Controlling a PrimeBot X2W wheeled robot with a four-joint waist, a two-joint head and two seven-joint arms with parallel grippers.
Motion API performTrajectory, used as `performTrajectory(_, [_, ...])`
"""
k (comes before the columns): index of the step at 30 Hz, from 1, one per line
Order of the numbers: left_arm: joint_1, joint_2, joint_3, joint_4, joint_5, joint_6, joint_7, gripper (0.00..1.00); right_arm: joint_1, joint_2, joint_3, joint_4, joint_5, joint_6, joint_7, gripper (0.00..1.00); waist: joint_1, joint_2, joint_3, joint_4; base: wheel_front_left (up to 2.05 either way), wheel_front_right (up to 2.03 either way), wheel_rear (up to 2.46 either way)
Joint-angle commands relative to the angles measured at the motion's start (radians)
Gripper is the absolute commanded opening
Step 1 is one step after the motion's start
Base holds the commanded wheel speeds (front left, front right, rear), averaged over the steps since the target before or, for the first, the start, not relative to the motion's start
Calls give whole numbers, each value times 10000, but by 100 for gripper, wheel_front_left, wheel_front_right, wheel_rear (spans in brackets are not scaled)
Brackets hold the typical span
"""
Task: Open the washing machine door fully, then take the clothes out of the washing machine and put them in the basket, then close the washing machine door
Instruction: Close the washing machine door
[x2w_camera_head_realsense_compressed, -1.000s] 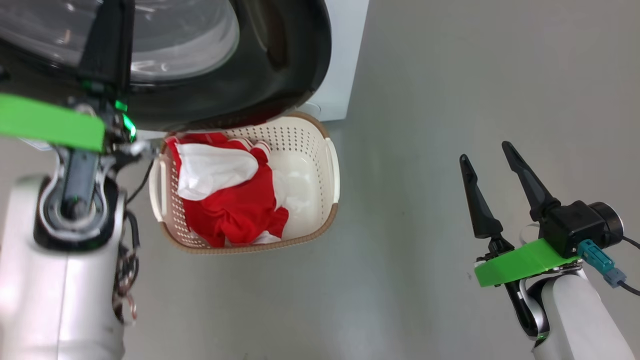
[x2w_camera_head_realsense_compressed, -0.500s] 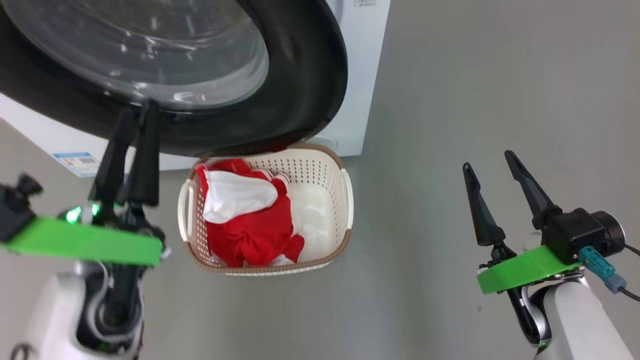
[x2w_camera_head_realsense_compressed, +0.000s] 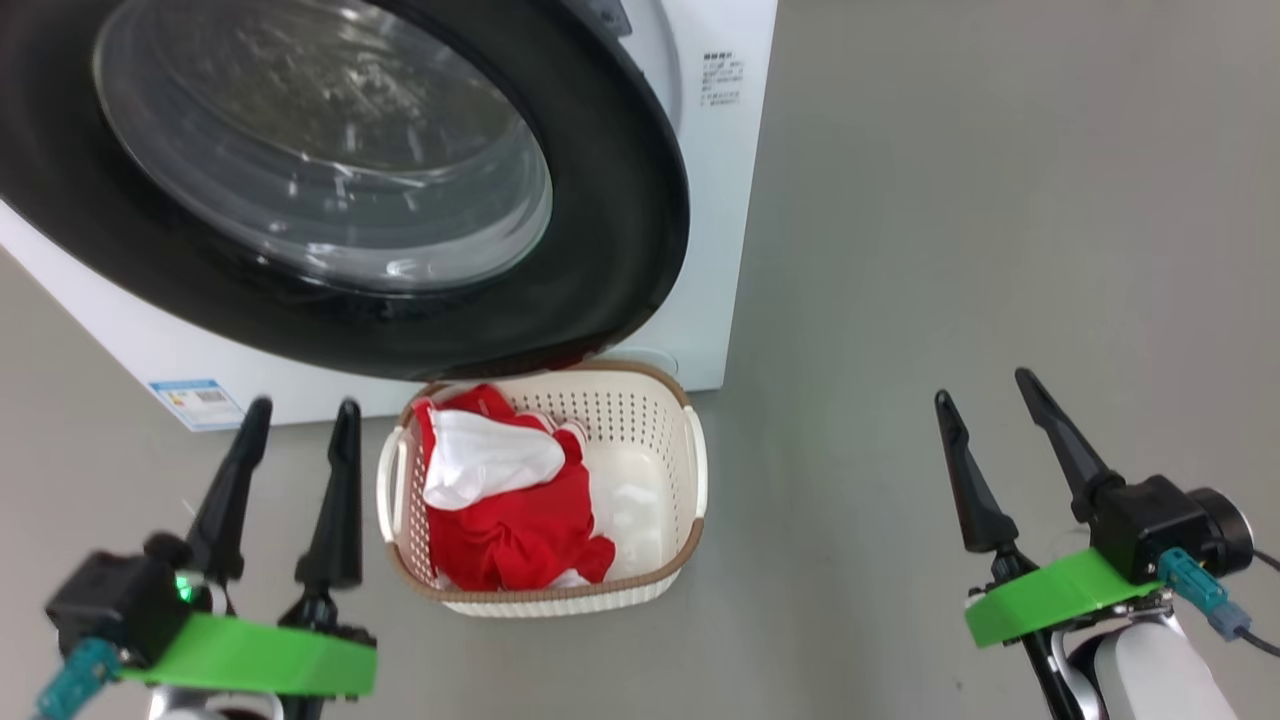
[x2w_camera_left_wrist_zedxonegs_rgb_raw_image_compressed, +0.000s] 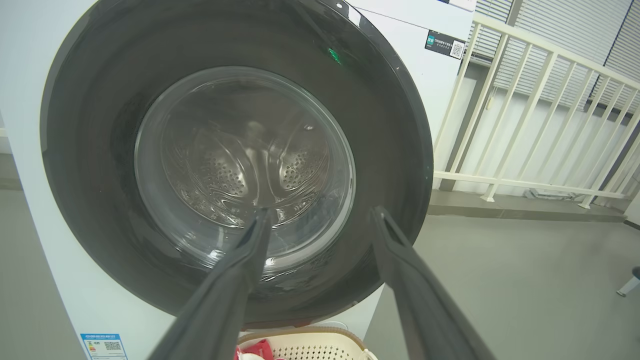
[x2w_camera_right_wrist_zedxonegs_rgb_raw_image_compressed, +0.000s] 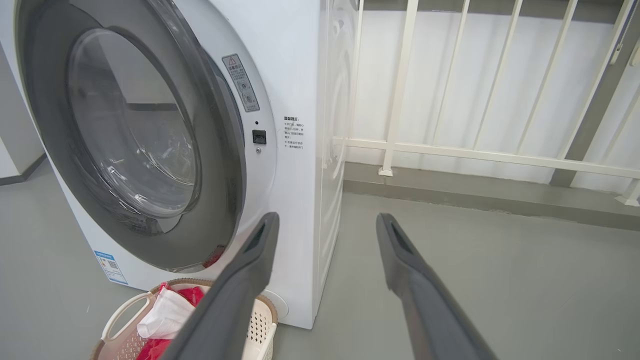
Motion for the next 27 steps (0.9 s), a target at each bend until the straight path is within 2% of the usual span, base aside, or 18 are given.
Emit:
performTrajectory(1, [191,382,352,-304,472,202,-104,100,124,3,158,-262,8,35,-63,100,0,-1,-400,-35,0,0,0])
performTrajectory(13, [1710,86,758,-506,1446,587,-129,100,768,3,-18,-574,127,35,-63,100,0,-1,-942,-74,0,0,0])
performTrajectory(19, [2214,-278,1060,-602,1612,430,-130,100,1047,3,37,-604,272,35,-63,100,0,-1,-1114,-41,0,0,0])
performTrajectory(27, [2278,-479,1195,-515,1864,156,-131,100,1110,3,40,-618,227,35,-63,100,0,-1,-1134,20,0,0,0])
